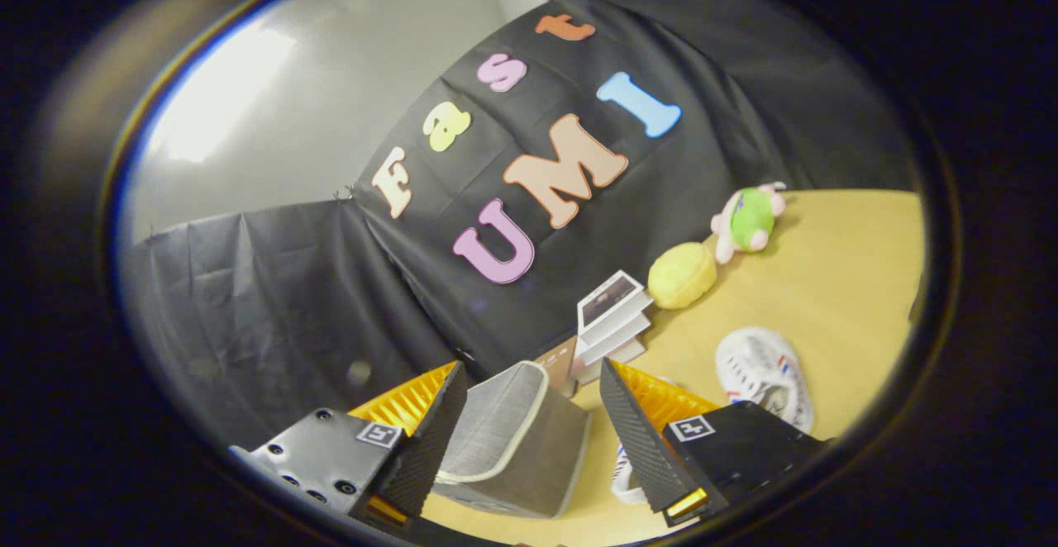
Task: Open the storage box then place both shoes into the box .Put the left shoe in first, then the right shoe, with the right side of both shoes facing outward in a uniform manner.
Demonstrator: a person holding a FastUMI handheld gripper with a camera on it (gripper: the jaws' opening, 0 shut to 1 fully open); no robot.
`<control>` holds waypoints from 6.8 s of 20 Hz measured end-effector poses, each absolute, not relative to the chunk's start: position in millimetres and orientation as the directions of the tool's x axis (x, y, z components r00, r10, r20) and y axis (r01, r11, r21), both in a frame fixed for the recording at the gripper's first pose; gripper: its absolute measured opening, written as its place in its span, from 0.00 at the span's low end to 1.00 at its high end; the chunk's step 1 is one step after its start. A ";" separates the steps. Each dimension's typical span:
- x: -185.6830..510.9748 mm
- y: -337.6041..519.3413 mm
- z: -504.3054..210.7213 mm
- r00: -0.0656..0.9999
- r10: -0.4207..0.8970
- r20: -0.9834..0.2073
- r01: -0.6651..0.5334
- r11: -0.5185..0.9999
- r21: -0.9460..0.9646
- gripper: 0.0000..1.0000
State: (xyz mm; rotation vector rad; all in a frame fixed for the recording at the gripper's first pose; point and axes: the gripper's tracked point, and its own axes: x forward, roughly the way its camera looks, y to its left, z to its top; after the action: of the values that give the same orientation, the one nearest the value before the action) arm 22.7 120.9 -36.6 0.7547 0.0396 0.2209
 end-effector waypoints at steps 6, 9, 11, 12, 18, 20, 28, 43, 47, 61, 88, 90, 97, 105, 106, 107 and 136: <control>40.3 171.7 -94.7 0.959 0.284 -0.018 -0.126 0.481 0.867 0.99; 41.2 195.9 -112.5 0.945 0.327 -0.024 -0.121 0.417 0.901 0.99; 41.8 214.0 -114.1 0.931 0.366 -0.015 -0.130 0.367 0.921 0.99; 41.7 222.9 -115.6 0.920 0.391 -0.009 -0.133 0.336 0.933 0.99; 37.0 257.0 -105.9 0.872 0.484 0.073 -0.154 0.129 0.980 0.97; 41.2 257.8 -106.2 0.876 0.476 0.077 -0.143 0.104 0.984 0.96; 51.9 262.4 -102.9 0.869 0.490 0.059 -0.130 0.111 0.985 0.29; 40.6 286.2 -28.3 0.871 0.489 0.048 -0.325 0.499 0.804 0.16; 41.4 314.7 -0.9 0.862 0.506 0.035 -0.374 0.588 0.717 0.16; 22.1 479.3 34.9 0.721 0.692 -0.017 -0.587 0.625 0.514 0.50; 6.6 411.4 16.0 0.763 0.646 -0.034 -0.602 0.728 0.328 1.00; 10.5 370.6 6.1 0.815 0.577 -0.062 -0.542 0.795 0.272 1.00; 17.0 247.7 -47.1 0.910 0.363 -0.200 -0.336 0.929 0.157 1.00; 36.5 153.3 -117.4 0.920 0.155 -0.360 -0.121 0.986 0.114 0.99; 38.6 146.8 -126.1 0.915 0.140 -0.378 -0.103 0.988 0.117 0.99; 41.7 140.6 -137.2 0.908 0.126 -0.401 -0.084 0.989 0.119 0.99; 73.8 100.4 -246.4 0.738 0.138 -0.661 0.076 0.956 0.283 0.16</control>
State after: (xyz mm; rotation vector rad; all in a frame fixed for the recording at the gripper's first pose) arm 73.8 100.4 -246.4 0.3026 0.7434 0.0346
